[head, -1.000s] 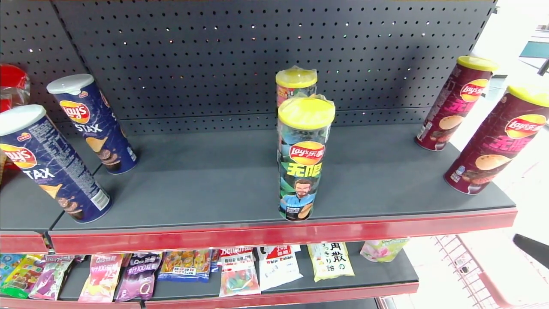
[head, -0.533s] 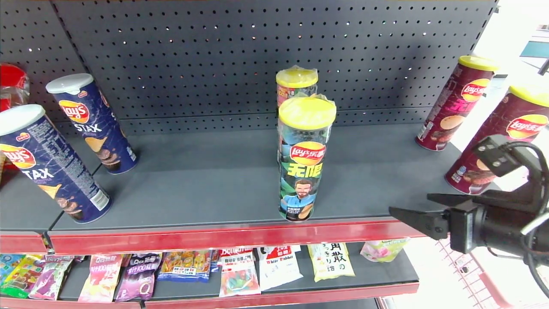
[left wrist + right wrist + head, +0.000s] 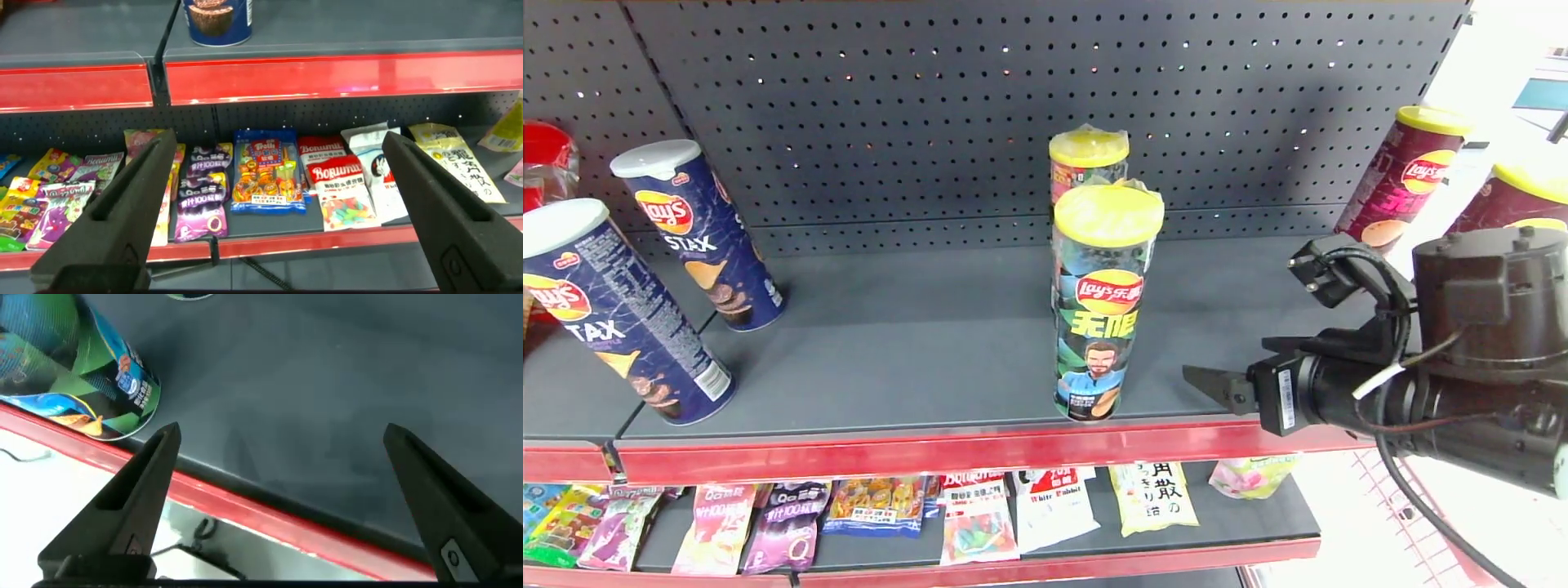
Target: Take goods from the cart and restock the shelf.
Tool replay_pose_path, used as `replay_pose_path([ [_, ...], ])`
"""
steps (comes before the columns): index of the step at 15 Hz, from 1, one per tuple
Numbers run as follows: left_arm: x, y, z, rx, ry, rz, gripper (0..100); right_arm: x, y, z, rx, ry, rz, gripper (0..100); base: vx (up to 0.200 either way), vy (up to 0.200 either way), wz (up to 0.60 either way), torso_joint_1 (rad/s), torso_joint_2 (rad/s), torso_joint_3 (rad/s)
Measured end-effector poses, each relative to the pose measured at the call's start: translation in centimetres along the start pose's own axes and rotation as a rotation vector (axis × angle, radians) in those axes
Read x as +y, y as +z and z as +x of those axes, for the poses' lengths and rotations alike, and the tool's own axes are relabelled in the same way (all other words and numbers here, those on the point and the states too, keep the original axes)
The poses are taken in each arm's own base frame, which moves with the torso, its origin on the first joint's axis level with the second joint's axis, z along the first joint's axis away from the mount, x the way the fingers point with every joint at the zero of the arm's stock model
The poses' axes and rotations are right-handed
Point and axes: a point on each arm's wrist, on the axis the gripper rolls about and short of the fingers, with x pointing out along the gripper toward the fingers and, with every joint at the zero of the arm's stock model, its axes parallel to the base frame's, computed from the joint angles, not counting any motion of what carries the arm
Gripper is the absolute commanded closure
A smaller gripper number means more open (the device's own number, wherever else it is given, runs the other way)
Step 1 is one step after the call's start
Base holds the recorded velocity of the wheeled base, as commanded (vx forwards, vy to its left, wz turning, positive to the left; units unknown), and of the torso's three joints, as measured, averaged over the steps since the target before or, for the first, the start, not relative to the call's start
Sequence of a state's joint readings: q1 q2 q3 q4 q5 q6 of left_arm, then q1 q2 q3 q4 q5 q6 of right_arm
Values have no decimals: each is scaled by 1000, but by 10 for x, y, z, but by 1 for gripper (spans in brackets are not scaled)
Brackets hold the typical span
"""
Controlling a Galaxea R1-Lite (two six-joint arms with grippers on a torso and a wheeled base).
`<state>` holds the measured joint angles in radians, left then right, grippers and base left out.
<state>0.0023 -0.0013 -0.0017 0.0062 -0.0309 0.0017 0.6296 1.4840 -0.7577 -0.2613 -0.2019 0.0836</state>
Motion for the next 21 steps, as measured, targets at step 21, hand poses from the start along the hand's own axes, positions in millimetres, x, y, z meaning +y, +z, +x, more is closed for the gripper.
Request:
replay_pose_path([
  [21, 0, 0, 0, 0, 1, 0, 0, 27, 1, 50, 42, 37, -143, 0, 0, 0, 0, 0, 0, 0],
])
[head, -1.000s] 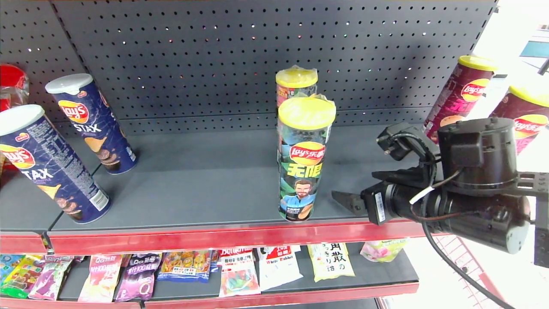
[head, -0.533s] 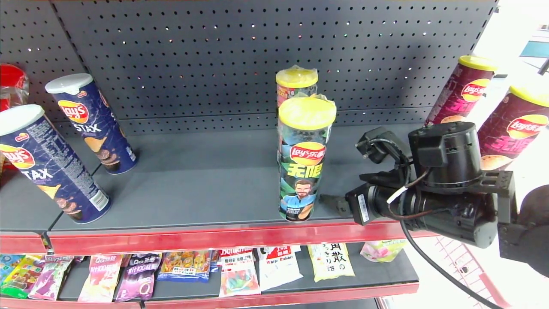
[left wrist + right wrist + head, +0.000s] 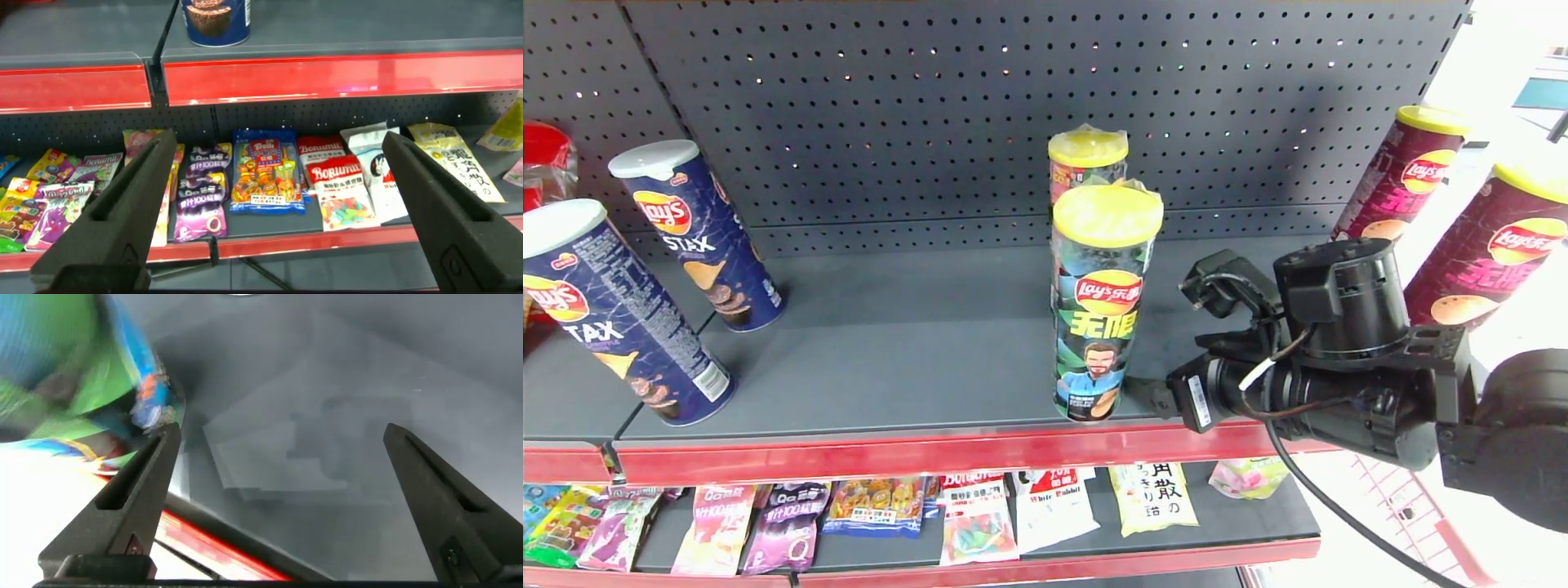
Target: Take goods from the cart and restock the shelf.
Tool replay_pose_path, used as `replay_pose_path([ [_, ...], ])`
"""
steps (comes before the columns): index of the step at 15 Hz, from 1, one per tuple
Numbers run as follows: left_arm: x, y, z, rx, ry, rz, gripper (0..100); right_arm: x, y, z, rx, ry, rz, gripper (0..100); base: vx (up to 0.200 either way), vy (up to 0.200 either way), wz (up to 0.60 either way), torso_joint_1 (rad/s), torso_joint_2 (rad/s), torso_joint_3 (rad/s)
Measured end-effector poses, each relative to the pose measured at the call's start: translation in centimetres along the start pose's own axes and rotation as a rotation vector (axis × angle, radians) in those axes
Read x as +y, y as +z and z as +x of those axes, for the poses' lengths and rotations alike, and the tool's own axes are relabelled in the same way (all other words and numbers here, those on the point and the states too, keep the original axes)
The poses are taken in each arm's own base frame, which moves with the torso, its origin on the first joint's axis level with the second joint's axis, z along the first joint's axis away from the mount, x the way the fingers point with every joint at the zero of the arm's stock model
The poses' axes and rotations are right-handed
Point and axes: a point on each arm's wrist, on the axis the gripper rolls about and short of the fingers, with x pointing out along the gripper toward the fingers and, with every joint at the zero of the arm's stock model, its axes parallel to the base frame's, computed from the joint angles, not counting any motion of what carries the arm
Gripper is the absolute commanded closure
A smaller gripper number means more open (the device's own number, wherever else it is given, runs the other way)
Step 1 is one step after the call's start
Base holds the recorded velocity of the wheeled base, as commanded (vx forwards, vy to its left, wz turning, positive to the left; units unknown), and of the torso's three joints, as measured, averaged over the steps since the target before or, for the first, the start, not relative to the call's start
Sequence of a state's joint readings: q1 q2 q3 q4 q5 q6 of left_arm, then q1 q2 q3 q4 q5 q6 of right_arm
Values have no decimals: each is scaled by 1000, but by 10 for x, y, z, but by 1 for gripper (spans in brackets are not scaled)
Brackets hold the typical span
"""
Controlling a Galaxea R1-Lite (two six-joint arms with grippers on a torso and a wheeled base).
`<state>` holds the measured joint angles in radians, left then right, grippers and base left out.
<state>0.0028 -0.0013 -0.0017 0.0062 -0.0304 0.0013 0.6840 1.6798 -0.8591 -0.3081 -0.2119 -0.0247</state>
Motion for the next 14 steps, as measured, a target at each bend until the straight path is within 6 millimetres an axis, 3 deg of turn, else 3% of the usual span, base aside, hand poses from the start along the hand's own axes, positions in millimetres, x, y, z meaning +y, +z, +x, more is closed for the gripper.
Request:
replay_pose_path([
  [14, 0, 0, 0, 0, 0, 0, 0, 10, 6, 8, -31, 10, -8, 0, 0, 0, 0, 0, 0, 0],
])
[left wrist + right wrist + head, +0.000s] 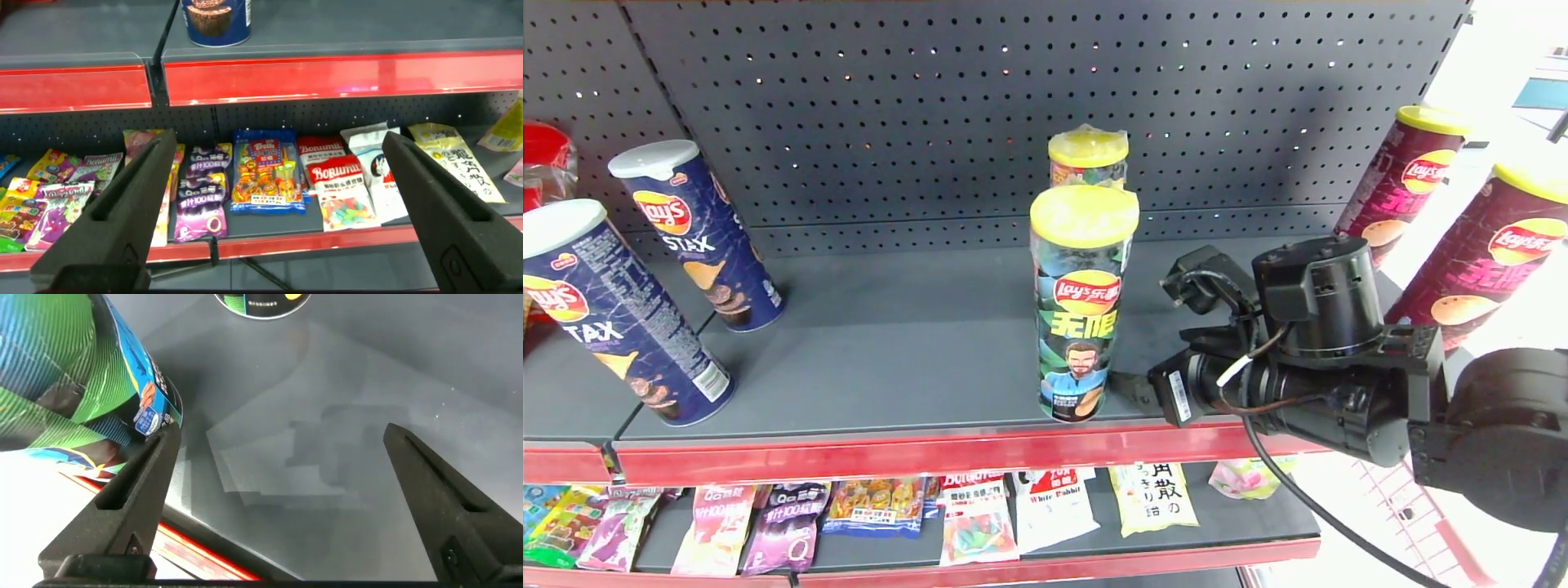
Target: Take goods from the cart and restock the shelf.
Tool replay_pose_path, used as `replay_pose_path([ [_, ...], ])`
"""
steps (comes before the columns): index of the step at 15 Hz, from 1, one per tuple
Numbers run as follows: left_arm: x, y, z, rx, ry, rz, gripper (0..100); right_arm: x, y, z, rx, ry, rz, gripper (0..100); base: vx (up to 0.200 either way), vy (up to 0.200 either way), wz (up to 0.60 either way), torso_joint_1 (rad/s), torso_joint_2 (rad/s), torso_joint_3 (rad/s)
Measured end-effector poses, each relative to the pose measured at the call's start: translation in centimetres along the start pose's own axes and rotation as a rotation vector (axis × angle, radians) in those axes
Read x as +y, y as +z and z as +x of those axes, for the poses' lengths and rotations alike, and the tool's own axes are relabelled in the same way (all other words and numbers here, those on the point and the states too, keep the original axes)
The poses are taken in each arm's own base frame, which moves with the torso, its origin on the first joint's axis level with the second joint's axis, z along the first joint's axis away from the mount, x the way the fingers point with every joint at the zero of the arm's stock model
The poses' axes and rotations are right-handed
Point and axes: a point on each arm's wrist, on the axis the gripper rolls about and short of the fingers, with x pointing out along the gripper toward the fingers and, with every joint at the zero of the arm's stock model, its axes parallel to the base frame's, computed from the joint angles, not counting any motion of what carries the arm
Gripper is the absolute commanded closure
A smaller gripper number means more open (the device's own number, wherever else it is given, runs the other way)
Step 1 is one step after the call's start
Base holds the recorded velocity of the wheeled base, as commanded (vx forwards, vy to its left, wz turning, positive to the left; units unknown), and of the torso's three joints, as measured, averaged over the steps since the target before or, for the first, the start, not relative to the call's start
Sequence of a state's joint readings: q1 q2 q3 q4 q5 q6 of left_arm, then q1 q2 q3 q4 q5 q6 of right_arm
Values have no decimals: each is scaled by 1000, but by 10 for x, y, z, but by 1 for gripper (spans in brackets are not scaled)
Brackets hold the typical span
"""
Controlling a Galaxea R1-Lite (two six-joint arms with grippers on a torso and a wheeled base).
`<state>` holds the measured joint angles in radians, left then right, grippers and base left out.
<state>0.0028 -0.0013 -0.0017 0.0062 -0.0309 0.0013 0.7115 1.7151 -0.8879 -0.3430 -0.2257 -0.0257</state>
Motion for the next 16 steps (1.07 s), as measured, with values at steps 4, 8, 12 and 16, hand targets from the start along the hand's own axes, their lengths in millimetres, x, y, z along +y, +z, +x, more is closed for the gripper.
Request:
replay_pose_path([
  [4, 0, 0, 0, 0, 0, 0, 0, 0, 0, 0, 1, -1, 1, 0, 0, 0, 0, 0, 0, 0],
  [8, 0, 0, 0, 0, 0, 0, 0, -9, 3, -9, -21, -19, 16, 0, 0, 0, 0, 0, 0, 0],
  [12, 0, 0, 0, 0, 0, 0, 0, -29, 3, -48, -83, -45, 47, 0, 0, 0, 0, 0, 0, 0],
  [16, 0, 0, 0, 0, 0, 0, 0, -39, -23, -104, -126, -10, 58, 0, 0, 0, 0, 0, 0, 0],
])
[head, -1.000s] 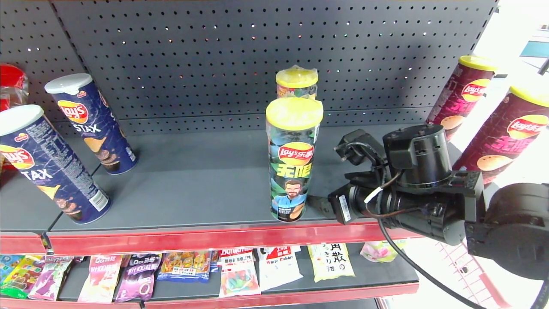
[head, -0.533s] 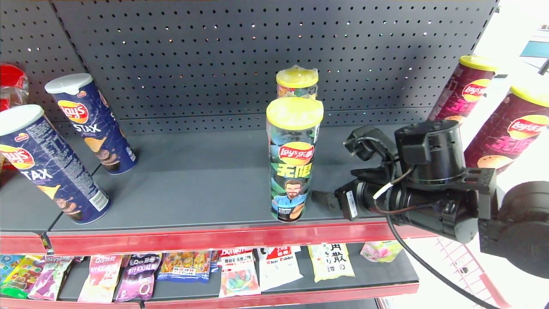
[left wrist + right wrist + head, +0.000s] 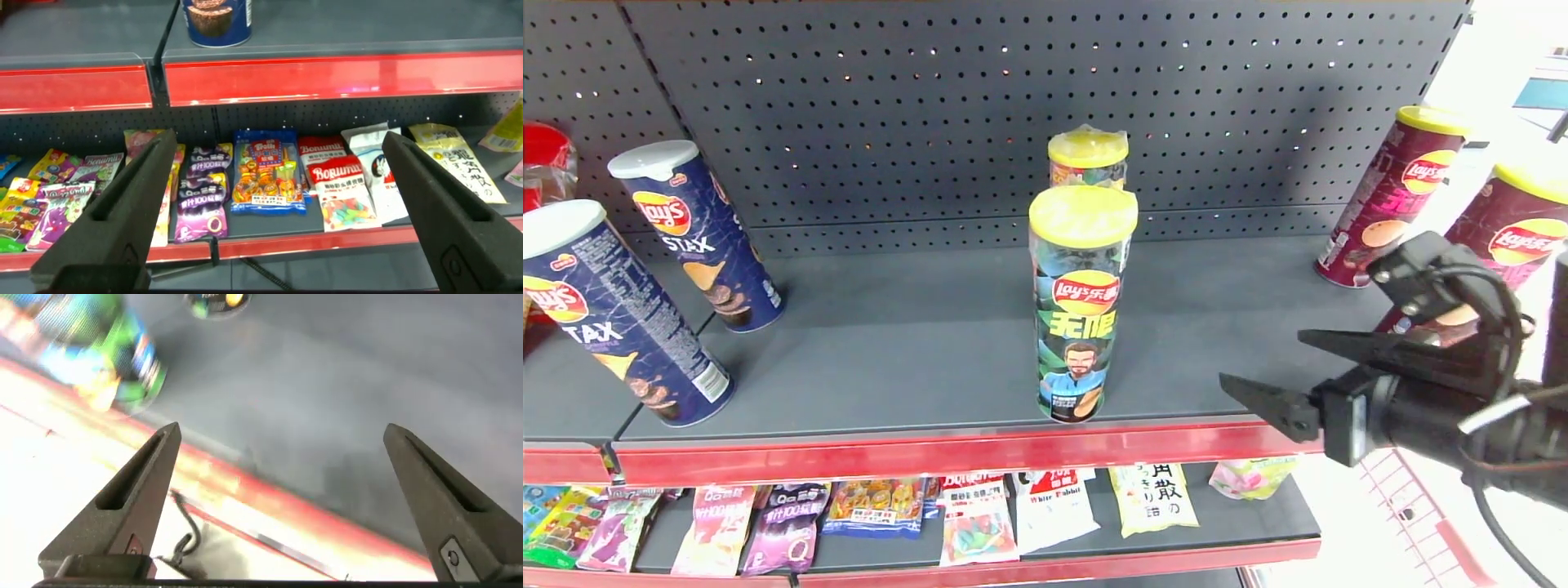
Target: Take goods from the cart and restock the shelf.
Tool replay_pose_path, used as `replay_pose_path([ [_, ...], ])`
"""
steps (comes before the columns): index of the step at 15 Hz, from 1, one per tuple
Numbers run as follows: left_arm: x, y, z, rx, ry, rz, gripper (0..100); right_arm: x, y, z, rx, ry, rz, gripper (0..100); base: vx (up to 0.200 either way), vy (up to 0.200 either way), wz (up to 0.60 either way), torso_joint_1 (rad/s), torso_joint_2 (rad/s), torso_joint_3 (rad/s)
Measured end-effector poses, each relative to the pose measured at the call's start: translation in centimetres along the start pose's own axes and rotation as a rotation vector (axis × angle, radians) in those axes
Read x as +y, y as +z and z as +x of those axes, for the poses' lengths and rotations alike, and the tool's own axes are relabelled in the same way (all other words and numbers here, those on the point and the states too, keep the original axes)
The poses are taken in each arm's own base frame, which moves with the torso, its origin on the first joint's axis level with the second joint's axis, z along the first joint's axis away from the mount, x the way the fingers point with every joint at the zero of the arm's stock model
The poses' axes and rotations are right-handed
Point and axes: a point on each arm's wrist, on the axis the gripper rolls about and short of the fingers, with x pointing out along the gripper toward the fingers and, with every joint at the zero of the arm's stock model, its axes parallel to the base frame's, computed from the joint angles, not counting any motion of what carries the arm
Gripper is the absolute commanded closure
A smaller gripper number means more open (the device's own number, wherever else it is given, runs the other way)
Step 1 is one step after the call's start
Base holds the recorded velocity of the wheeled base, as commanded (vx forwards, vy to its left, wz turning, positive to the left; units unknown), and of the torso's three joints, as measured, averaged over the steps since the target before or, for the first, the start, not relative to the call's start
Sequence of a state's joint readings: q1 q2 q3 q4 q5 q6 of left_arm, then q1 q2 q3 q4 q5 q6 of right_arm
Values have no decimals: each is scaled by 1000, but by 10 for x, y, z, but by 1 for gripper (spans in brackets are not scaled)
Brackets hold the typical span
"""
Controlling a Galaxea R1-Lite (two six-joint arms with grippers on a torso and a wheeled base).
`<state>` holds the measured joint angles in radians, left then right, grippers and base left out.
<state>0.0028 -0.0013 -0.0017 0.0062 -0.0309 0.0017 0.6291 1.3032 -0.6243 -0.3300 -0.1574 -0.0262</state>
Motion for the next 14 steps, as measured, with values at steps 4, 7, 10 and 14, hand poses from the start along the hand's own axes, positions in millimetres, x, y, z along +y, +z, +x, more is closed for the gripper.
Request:
replay_pose_path([
  [4, 0, 0, 0, 0, 0, 0, 0, -15, -47, -71, 59, 72, -10, 0, 0, 0, 0, 0, 0, 0],
  [7, 0, 0, 0, 0, 0, 0, 0, -25, -90, -130, 42, -7, 16, 0, 0, 0, 0, 0, 0, 0],
  [10, 0, 0, 0, 0, 0, 0, 0, -15, -138, -164, -28, -273, 89, 0, 0, 0, 0, 0, 0, 0],
  [14, 0, 0, 0, 0, 0, 0, 0, -5, -174, -170, -134, -511, 124, 0, 0, 0, 0, 0, 0, 0],
])
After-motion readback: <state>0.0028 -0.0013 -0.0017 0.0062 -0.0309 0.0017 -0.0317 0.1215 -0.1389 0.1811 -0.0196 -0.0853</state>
